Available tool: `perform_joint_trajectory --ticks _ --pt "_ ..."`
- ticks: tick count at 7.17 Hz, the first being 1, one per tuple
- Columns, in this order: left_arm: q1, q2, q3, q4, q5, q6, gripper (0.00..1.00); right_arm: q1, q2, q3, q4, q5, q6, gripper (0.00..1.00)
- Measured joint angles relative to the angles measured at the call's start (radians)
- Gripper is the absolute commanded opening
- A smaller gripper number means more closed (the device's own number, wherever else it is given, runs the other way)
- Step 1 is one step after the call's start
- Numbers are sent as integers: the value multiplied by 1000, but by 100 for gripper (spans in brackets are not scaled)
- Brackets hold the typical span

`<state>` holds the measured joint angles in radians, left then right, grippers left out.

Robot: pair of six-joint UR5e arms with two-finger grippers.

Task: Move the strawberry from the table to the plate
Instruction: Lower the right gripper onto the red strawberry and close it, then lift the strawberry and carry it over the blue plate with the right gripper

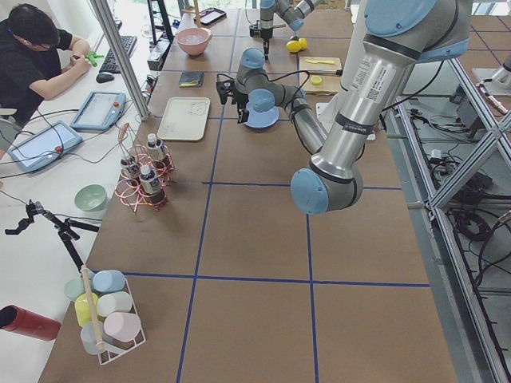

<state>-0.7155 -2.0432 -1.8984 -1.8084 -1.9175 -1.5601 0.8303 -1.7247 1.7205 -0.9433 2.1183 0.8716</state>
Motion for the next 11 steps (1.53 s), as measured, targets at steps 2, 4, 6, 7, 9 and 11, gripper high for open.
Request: perform_joint_trajectory --ticks 2,4,6,7,9,11 --pt "0 0 0 1 0 0 100 12 0 17 2 0 -1 0" --pt "-11 0 -2 2 -7 11 100 43 9 90 -11 5 -3 0" --pt "-66 22 -2 9 -57 104 100 66 147 174 -202 21 -1 0" --pt "-93 46 -4 12 -70 165 100 63 292 198 -395 26 3 0" --pt "-138 109 -7 15 -79 308 100 -5 613 167 -747 20 46 0" --pt "-223 191 -5 17 -102 546 100 -120 774 87 -803 -31 180 0"
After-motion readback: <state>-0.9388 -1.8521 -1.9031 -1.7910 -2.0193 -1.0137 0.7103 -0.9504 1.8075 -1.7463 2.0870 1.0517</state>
